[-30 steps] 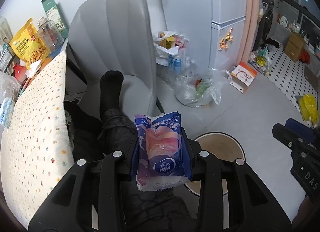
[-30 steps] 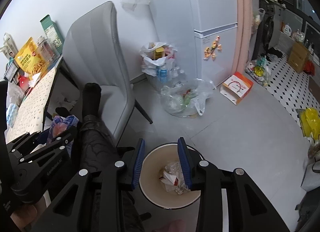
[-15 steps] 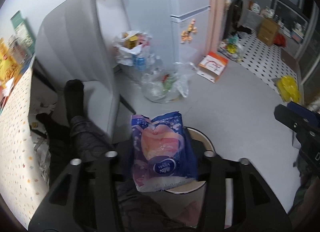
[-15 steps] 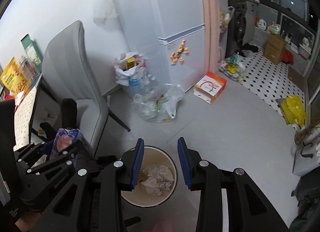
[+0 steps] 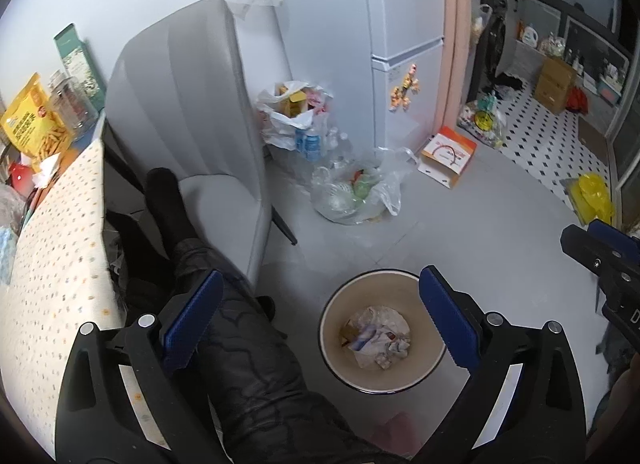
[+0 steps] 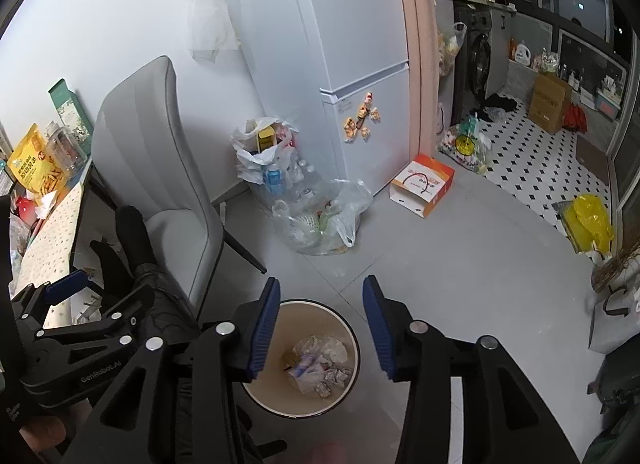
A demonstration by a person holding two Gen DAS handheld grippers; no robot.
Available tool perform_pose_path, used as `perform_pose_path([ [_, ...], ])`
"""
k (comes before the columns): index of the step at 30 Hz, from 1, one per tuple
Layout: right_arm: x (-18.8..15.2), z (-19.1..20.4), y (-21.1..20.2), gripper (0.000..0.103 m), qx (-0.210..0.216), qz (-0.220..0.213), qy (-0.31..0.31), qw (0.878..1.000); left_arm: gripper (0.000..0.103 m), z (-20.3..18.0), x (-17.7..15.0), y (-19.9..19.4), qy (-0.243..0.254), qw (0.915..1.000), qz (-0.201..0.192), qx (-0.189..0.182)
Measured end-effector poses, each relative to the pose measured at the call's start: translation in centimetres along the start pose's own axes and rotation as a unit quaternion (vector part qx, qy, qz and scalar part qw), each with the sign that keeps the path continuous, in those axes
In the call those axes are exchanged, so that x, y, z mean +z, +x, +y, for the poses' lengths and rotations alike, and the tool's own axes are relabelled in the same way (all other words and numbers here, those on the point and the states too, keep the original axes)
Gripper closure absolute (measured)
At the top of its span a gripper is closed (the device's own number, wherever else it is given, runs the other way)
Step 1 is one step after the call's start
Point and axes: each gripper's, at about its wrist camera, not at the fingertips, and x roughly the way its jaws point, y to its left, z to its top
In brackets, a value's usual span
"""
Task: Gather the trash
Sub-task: 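Move both open grippers back over the cleared table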
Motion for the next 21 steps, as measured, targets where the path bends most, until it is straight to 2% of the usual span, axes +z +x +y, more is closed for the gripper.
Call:
perform_pose_path([
  [8, 0.1, 3.7, -2.6, 0.047, 0.007, -0.020, -0.029, 0.999, 0.006, 4.4, -0.5, -3.3, -0.042, 0.9986, -0.029, 0.012],
  [10, 0.2, 4.4, -3.3, 0.038, 0.005, -0.024, -0.035, 0.999, 0.006, 5.5, -0.7, -4.4, -0.052, 0.9978, -0.039, 0.014],
  [13, 0.3, 5.7, -4.7, 0.034, 0.006, -0.034, -0.043, 0.998, 0.006, 6.9, -0.9, -5.8, -0.064, 0.9965, -0.051, 0.017],
  [21, 0.1, 10.0, -8.8, 0.019, 0.025, -0.066, -0.072, 0.995, 0.006, 11.5, -2.5, -11.0, -0.108, 0.9882, -0.103, 0.033],
])
